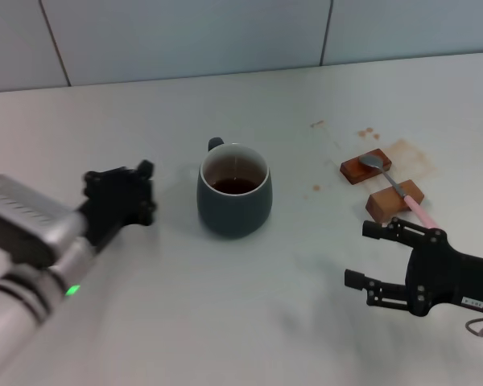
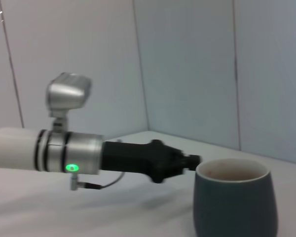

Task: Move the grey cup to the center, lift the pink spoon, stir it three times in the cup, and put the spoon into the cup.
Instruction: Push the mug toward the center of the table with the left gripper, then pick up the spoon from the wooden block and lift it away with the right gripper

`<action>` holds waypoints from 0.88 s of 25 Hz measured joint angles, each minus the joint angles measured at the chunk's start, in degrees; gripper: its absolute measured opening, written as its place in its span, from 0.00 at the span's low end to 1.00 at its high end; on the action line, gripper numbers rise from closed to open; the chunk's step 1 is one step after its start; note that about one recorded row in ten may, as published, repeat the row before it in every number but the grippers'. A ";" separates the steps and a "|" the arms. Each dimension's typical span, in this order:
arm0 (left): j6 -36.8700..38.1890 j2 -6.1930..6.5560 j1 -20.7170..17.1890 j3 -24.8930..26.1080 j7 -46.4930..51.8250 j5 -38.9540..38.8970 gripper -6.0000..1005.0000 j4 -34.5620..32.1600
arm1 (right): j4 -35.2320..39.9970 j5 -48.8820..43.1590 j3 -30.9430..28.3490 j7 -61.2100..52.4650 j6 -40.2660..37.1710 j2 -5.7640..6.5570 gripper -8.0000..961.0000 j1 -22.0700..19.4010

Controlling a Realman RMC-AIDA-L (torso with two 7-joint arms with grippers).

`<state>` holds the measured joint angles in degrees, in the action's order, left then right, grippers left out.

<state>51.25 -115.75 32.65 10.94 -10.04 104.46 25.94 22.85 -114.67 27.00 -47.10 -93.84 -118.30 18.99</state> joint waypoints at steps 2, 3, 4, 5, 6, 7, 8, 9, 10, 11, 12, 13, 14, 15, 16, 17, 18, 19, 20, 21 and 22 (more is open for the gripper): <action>3.56 2.12 -1.02 0.54 11.91 9.79 0.00 -4.78 | 0.01 0.02 -0.69 -0.01 -0.14 0.01 0.85 -0.01; 5.89 2.62 -1.19 0.50 17.09 12.98 0.00 -7.55 | 0.00 0.02 -0.97 -0.01 -0.22 0.01 0.85 0.00; 8.64 3.18 -1.31 0.47 22.96 16.18 0.00 -11.00 | 0.01 0.03 -1.25 -0.01 -0.31 0.01 0.85 -0.02; 12.26 3.20 -1.33 0.31 28.45 19.14 0.00 -15.52 | 0.00 0.04 -1.55 -0.01 -0.45 0.01 0.85 -0.03; 16.31 3.18 -1.20 0.03 34.21 22.16 0.00 -21.24 | 0.01 0.04 -1.87 -0.01 -0.57 0.00 0.85 -0.04; 18.35 3.12 -1.04 -0.14 36.95 23.75 0.00 -24.18 | 0.00 0.05 -2.14 -0.01 -0.68 -0.06 0.85 -0.04; 21.78 2.96 -0.64 -0.96 41.15 25.90 0.00 -29.18 | 0.00 0.06 -2.45 -0.01 -0.72 -0.13 0.85 -0.03; 24.13 2.93 -0.30 -1.90 44.15 27.25 0.00 -32.75 | -0.01 0.06 -2.75 -0.08 -0.73 -0.20 0.85 -0.04; 24.13 2.93 -0.30 -1.90 44.15 27.25 0.00 -32.75 | -0.04 0.07 -2.97 -0.19 -0.74 -0.29 0.85 -0.03; 29.47 3.43 0.10 -6.98 50.38 28.99 0.00 -39.55 | -0.05 0.07 -3.11 -0.27 -0.73 -0.34 0.85 -0.03; 29.47 3.43 0.10 -6.98 50.38 28.99 0.00 -39.55 | -0.07 0.07 -3.25 -0.37 -0.74 -0.38 0.85 -0.03; 31.44 3.90 0.07 -9.47 52.24 29.13 0.00 -41.49 | -0.11 0.07 -3.29 -0.44 -0.74 -0.40 0.85 -0.04; 34.57 4.84 -0.12 -13.34 54.71 29.18 0.00 -43.94 | -0.17 0.07 -3.43 -0.47 -0.74 -0.42 0.85 -0.09; 37.20 5.58 -0.38 -16.04 56.34 29.17 0.00 -45.24 | -0.24 0.07 -3.60 -0.49 -0.74 -0.42 0.85 -0.18; 37.20 5.58 -0.38 -16.04 56.34 29.17 0.01 -45.24 | -0.30 0.07 -4.01 -0.54 -0.74 -0.42 0.85 -0.27; 37.20 5.58 -0.38 -16.04 56.34 29.17 0.01 -45.24 | -0.39 0.07 -4.50 -0.64 -0.77 -0.44 0.85 -0.36; 44.07 7.86 -1.61 -19.47 57.86 29.08 0.01 -46.21 | -0.47 0.07 -5.11 -0.83 -0.90 -0.43 0.85 -0.45; 45.70 8.24 -2.03 -19.54 58.01 29.09 0.02 -46.37 | -0.51 0.07 -5.59 -1.04 -1.08 -0.43 0.85 -0.51; 46.91 8.49 -2.41 -19.54 58.11 29.09 0.02 -46.57 | -0.54 0.07 -6.11 -1.27 -1.28 -0.43 0.85 -0.57; 48.34 8.66 -2.88 -19.46 58.32 29.08 0.02 -46.96 | -0.57 0.07 -6.50 -1.42 -1.58 -0.46 0.85 -0.71; 49.89 8.82 -3.48 -19.32 58.64 29.01 0.03 -47.58 | -0.58 0.07 -6.82 -1.50 -1.84 -0.47 0.85 -0.81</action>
<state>101.14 -106.94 29.17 -8.38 48.60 133.47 -21.64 22.27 -114.60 20.17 -48.60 -95.68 -118.77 18.18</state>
